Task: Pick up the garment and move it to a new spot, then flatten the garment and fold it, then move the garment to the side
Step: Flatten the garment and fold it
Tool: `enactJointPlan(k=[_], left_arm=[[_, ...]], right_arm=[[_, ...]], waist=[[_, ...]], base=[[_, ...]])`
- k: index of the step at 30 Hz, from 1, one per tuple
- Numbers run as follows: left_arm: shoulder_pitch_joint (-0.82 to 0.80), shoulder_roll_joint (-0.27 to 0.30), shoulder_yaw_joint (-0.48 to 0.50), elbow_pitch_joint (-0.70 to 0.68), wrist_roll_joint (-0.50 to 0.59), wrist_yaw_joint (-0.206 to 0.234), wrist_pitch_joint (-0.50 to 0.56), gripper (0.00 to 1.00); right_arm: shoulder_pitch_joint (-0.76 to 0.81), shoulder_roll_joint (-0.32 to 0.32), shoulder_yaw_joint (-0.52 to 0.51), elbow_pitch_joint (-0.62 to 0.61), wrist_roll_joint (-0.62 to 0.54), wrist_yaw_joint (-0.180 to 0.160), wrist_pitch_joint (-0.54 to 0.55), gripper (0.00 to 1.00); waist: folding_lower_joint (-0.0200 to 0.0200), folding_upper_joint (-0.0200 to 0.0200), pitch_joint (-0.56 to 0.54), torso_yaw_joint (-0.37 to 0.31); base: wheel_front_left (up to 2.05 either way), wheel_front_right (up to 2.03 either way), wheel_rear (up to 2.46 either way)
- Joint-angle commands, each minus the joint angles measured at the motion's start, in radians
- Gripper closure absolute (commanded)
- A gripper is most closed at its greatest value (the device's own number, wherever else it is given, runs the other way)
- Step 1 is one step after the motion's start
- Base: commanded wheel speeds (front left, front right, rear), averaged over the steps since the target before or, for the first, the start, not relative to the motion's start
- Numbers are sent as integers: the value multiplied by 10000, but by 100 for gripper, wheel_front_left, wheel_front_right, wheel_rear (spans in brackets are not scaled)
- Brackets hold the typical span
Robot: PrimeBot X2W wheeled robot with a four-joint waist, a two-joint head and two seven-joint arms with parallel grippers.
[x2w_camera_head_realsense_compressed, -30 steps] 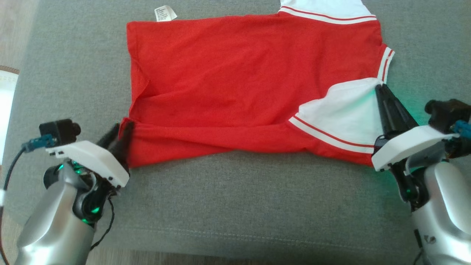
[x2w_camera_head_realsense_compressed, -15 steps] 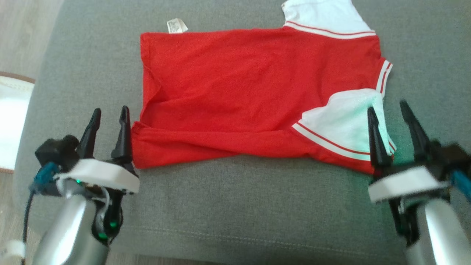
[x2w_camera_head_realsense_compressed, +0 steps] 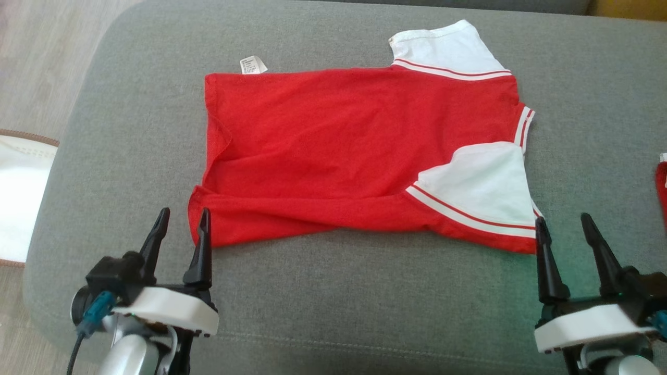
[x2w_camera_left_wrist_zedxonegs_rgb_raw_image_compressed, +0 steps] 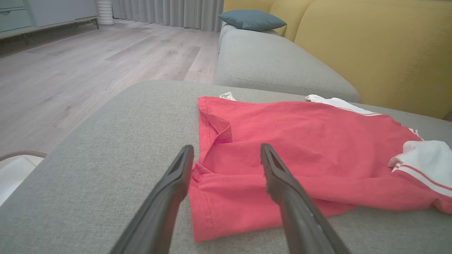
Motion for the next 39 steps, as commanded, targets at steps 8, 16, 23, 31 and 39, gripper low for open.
enactJointPlan(k=[8, 16, 23, 31, 39], left_arm=[[-208, 146, 327, -135, 173, -116, -118, 0], [-366, 27, 106, 1319, -421, -618, 562, 0], [-964, 14, 109, 2409, -816, -1129, 652, 0], [-1844, -15, 26, 3256, -1068, -1556, 448, 0], [-2355, 71, -229, 4103, -1411, -1817, 685, 9]], right_arm=[[-82, -53, 162, -438, 298, 65, 124, 0], [-28, -52, 39, 162, 397, 65, 1030, 0], [-427, -52, -83, 570, 447, 65, 1635, 0], [-1085, -51, -13, 891, 499, 65, 2290, 0], [-1569, -51, 201, 1320, 785, 65, 2829, 55]], waist=[[0, -1, -65, -66], [0, -1, 193, -31], [0, -1, 582, 24], [0, -1, 1072, 128], [0, -1, 1329, 67]], base=[[0, 0, 0], [0, 0, 0], [0, 0, 0], [0, 0, 0], [0, 0, 0]])
